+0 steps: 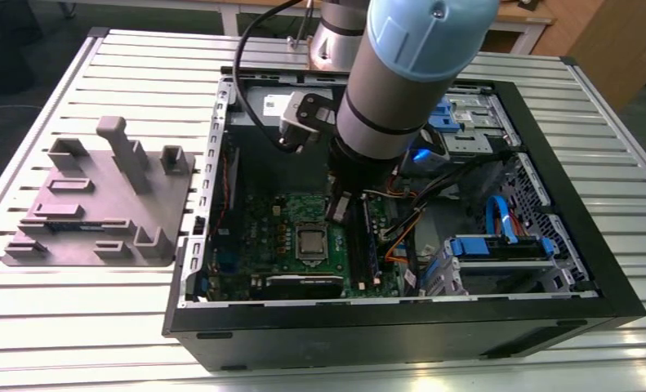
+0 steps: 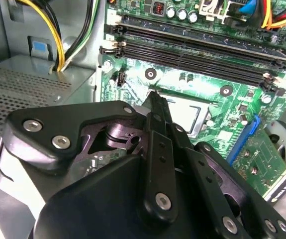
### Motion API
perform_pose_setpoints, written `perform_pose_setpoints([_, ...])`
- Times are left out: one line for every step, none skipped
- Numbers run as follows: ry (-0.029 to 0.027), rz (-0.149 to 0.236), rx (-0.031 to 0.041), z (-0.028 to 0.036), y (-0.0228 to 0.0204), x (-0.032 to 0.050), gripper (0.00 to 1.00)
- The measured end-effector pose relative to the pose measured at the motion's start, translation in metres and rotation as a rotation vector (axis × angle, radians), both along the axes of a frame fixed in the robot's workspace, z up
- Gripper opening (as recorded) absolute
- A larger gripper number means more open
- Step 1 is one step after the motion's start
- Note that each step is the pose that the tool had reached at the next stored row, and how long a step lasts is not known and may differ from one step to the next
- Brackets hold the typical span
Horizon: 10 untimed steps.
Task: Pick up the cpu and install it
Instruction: 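Install the first cpu locking lever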
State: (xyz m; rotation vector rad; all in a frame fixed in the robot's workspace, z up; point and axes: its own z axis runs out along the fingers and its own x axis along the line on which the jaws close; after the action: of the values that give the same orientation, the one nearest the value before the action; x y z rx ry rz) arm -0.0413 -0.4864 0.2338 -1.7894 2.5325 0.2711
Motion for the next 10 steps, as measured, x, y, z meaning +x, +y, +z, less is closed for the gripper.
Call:
perform_pose_setpoints([-0.0001,0.001,-0.0002,0.0,-0.0016,0.0001,0.11])
perform_pose_setpoints([-0.0003,0.002,-0.0001,-0.0001,-0.0037,0.0,0.11])
perform_pose_setpoints([-0.0004,0.002,-0.0002,-0.0002,-0.0056,0.0,0.11])
perform_pose_setpoints([-0.0005,0.003,-0.0007,-0.0005,-0.007,0.0,0.11])
perform_pose_setpoints([-0.0005,0.004,-0.0014,-0.0009,-0.0078,-0.0001,0.11])
perform_pose_setpoints([-0.0006,0.006,-0.0023,-0.0017,-0.0082,-0.0001,0.11])
perform_pose_setpoints([-0.0006,0.013,-0.0035,-0.0027,-0.0083,-0.0001,0.11])
perform_pose_setpoints([-0.0006,0.025,-0.0038,-0.0038,-0.0083,0.0,0.11])
perform_pose_setpoints([-0.0006,0.042,-0.0038,-0.0049,-0.0083,0.0,0.11])
perform_pose_setpoints([-0.0006,0.059,-0.0038,-0.006,-0.0083,0.0,0.11])
